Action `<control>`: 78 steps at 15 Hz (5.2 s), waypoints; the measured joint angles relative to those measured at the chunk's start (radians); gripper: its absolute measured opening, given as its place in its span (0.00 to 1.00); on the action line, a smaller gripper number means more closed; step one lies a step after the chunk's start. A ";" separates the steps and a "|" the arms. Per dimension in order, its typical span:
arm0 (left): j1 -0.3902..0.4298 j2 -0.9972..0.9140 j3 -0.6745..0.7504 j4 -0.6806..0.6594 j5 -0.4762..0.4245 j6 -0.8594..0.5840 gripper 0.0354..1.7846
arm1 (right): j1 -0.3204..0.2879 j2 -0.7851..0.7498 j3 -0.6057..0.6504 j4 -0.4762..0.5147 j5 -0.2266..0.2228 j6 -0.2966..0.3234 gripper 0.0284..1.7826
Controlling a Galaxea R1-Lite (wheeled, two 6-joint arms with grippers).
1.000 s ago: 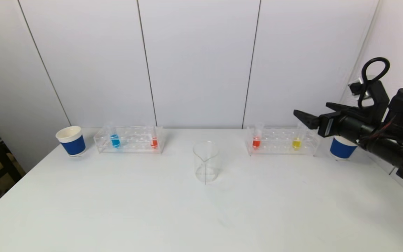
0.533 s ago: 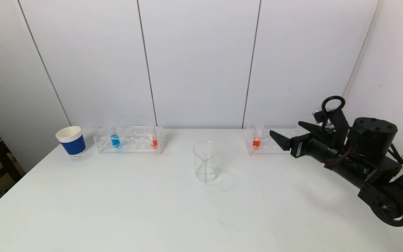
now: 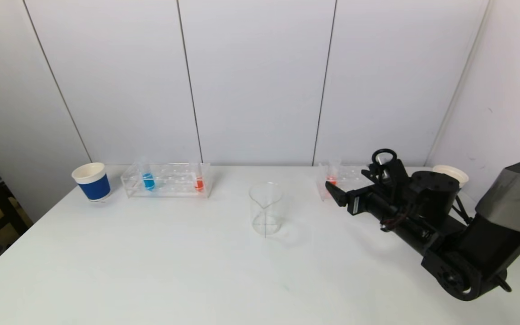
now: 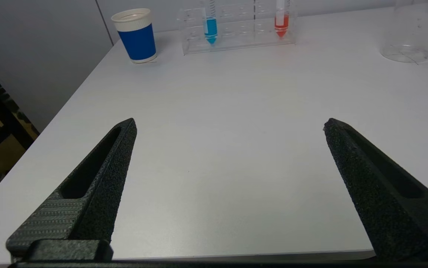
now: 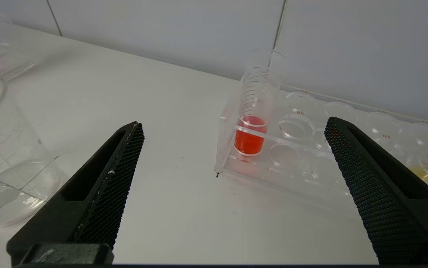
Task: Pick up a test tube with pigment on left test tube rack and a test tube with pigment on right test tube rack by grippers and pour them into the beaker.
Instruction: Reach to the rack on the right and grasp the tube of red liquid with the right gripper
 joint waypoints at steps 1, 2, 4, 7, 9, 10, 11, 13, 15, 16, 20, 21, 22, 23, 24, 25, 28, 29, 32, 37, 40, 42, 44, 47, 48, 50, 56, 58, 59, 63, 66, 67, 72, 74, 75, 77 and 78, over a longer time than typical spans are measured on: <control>0.000 0.000 0.000 0.000 0.000 -0.001 0.99 | 0.001 0.025 -0.029 -0.001 -0.020 0.000 0.99; 0.000 0.000 0.000 0.000 0.000 -0.001 0.99 | 0.001 0.047 -0.058 0.001 -0.039 0.001 0.99; 0.000 0.000 0.000 0.000 0.000 0.000 0.99 | -0.002 0.087 -0.104 0.011 -0.049 0.001 0.99; 0.000 0.000 0.000 0.000 0.000 0.000 0.99 | -0.003 0.136 -0.163 0.025 -0.053 0.001 0.99; 0.000 0.000 0.000 0.000 0.000 0.000 0.99 | -0.008 0.156 -0.208 0.045 -0.075 0.001 0.99; 0.000 0.000 0.000 0.000 0.000 -0.001 0.99 | -0.010 0.163 -0.232 0.069 -0.080 0.003 0.99; 0.000 0.000 0.000 0.000 0.000 -0.001 0.99 | -0.011 0.168 -0.253 0.086 -0.081 0.004 0.99; 0.000 0.000 0.000 0.000 0.000 0.000 0.99 | -0.012 0.176 -0.289 0.112 -0.085 0.006 0.99; 0.000 0.000 0.000 0.000 0.000 -0.001 0.99 | -0.011 0.182 -0.323 0.135 -0.098 0.012 0.99; 0.000 0.000 0.000 0.000 0.000 -0.001 0.99 | -0.012 0.184 -0.339 0.141 -0.104 0.013 0.99; 0.000 0.000 0.000 0.000 0.000 -0.001 0.99 | -0.012 0.197 -0.385 0.174 -0.108 0.019 0.99; 0.000 0.000 0.000 0.000 0.000 0.000 0.99 | -0.016 0.199 -0.397 0.187 -0.109 0.024 0.99; 0.000 0.000 0.000 0.000 0.000 0.000 0.99 | -0.020 0.201 -0.406 0.195 -0.109 0.031 0.99; 0.000 0.000 0.000 0.000 0.000 0.000 0.99 | -0.023 0.203 -0.412 0.200 -0.109 0.035 0.99; 0.000 0.000 0.000 0.000 0.000 0.000 0.99 | -0.024 0.205 -0.415 0.200 -0.109 0.036 0.99; 0.000 0.000 0.000 0.000 0.000 -0.001 0.99 | -0.025 0.207 -0.417 0.201 -0.109 0.036 0.99; 0.000 0.000 0.000 0.000 0.000 0.000 0.99 | -0.026 0.211 -0.422 0.201 -0.109 0.038 0.99; 0.000 0.000 0.000 0.000 0.000 0.000 0.99 | -0.026 0.211 -0.423 0.202 -0.109 0.039 0.99; 0.000 0.000 0.000 0.000 0.000 -0.001 0.99 | -0.027 0.213 -0.425 0.202 -0.109 0.039 0.99; 0.000 0.000 0.000 0.000 0.000 0.000 0.99 | -0.028 0.218 -0.426 0.201 -0.109 0.039 0.99; 0.000 0.000 0.000 0.000 0.000 0.000 0.99 | -0.027 0.219 -0.429 0.202 -0.122 0.039 0.99; 0.000 0.000 0.000 0.000 0.000 0.000 0.99 | -0.027 0.221 -0.433 0.201 -0.128 0.039 0.99; 0.000 0.000 0.000 0.000 0.000 -0.001 0.99 | -0.027 0.223 -0.433 0.201 -0.128 0.039 0.99; 0.000 0.000 0.000 0.000 0.000 0.000 0.99 | -0.026 0.227 -0.433 0.200 -0.128 0.038 0.99; 0.000 0.000 0.000 0.000 0.000 0.000 0.99 | -0.025 0.228 -0.433 0.198 -0.128 0.037 0.99; 0.000 0.000 0.000 0.000 0.000 0.000 0.99 | -0.021 0.228 -0.432 0.197 -0.129 0.035 0.99; 0.000 0.000 0.000 0.000 0.000 0.000 0.99 | -0.009 0.227 -0.436 0.200 -0.130 0.027 0.99; 0.000 0.000 0.000 0.000 0.000 -0.001 0.99 | -0.008 0.227 -0.442 0.201 -0.130 0.027 0.99; 0.000 0.000 0.000 0.000 0.000 -0.001 0.99 | -0.008 0.227 -0.444 0.201 -0.130 0.027 0.99; 0.000 0.000 0.000 0.000 0.000 -0.001 0.99 | -0.008 0.225 -0.451 0.212 -0.130 0.027 0.99; -0.001 0.000 0.000 0.000 0.000 -0.001 0.99 | -0.010 0.225 -0.458 0.221 -0.131 0.027 0.98; -0.001 0.000 0.000 0.000 0.000 0.000 0.99 | -0.010 0.226 -0.459 0.222 -0.131 0.027 0.96; -0.001 0.000 0.000 0.000 0.000 0.000 0.99 | -0.011 0.226 -0.465 0.223 -0.130 0.027 0.60; -0.001 0.000 0.000 0.000 0.000 -0.001 0.99 | -0.011 0.226 -0.468 0.230 -0.130 0.027 0.38; -0.001 0.000 0.000 0.000 0.000 0.000 0.99 | -0.010 0.227 -0.468 0.231 -0.128 0.027 0.30; 0.000 0.000 0.000 0.000 0.000 -0.001 0.99 | -0.009 0.227 -0.469 0.231 -0.129 0.027 0.25; 0.000 0.000 0.000 0.000 0.000 0.000 0.99 | -0.008 0.227 -0.470 0.232 -0.128 0.027 0.26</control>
